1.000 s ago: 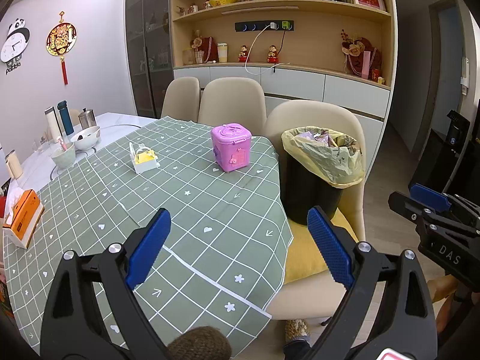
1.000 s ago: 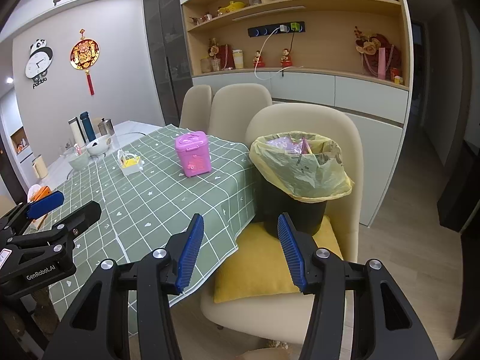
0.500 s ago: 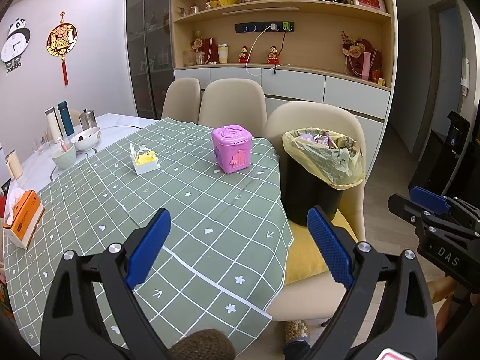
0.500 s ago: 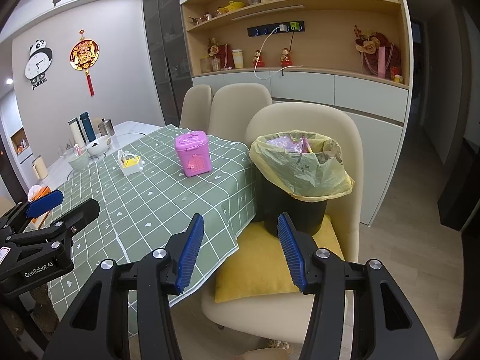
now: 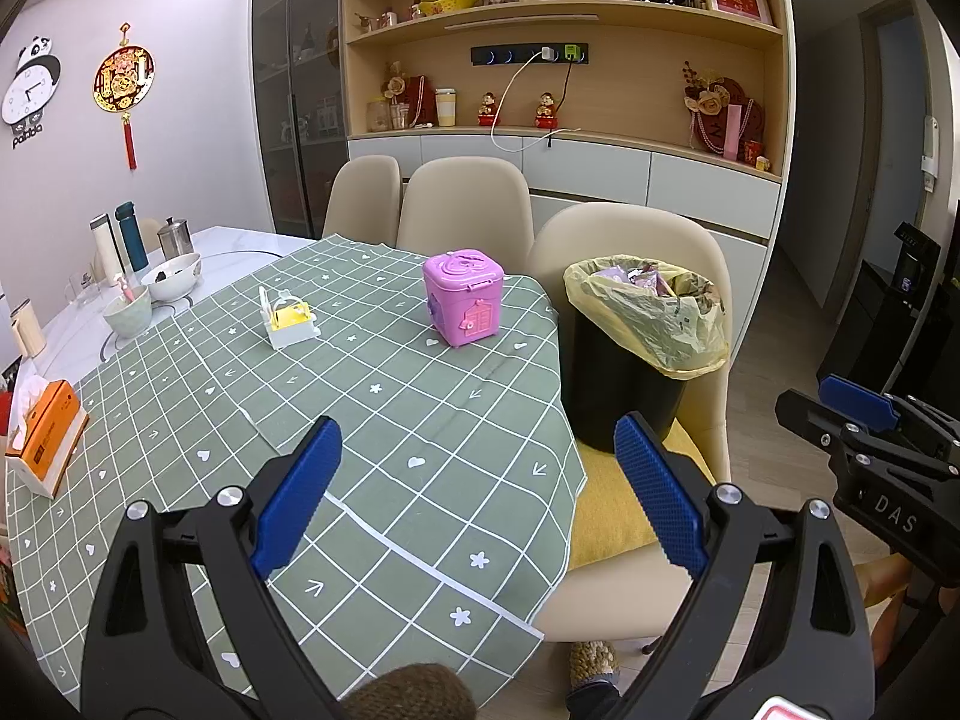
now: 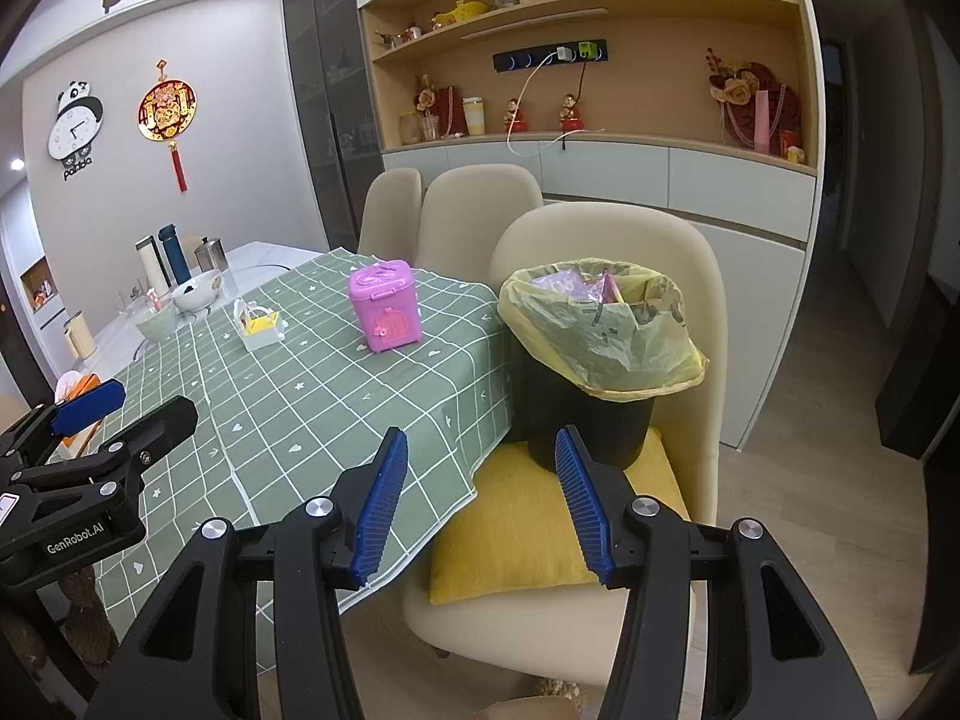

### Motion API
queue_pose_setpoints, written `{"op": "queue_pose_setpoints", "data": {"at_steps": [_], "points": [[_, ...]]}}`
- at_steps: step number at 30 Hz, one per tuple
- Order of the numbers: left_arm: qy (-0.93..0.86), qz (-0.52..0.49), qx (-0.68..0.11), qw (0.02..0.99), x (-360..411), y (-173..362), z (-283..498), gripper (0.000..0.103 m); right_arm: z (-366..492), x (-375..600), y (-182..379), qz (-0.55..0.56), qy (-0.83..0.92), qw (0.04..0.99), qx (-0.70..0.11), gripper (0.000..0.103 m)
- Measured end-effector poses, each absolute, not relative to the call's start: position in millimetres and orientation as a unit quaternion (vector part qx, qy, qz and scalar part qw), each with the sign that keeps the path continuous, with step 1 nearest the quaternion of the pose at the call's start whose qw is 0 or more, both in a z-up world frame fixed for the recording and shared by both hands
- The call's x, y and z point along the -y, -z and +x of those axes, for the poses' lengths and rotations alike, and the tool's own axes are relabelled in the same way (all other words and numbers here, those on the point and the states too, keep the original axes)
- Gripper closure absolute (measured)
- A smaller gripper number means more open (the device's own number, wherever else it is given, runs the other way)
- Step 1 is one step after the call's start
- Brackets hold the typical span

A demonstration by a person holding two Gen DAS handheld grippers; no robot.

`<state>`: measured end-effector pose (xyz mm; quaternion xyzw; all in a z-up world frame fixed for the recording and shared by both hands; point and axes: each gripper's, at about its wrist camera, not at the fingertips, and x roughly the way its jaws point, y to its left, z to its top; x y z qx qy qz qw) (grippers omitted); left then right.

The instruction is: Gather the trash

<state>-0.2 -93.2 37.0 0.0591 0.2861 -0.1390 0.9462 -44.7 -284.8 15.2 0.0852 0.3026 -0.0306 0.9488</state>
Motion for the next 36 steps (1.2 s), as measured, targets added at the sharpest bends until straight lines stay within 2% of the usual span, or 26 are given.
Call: {"op": "queue_pose_setpoints", "data": {"at_steps": [36], "points": [[0.137, 0.058, -0.286, 0.947, 95.7, -35.4, -0.1, 0.015, -46.7, 285.6, -14.9, 0.088, 0.033, 0.949, -0.302, 0.054]]}}
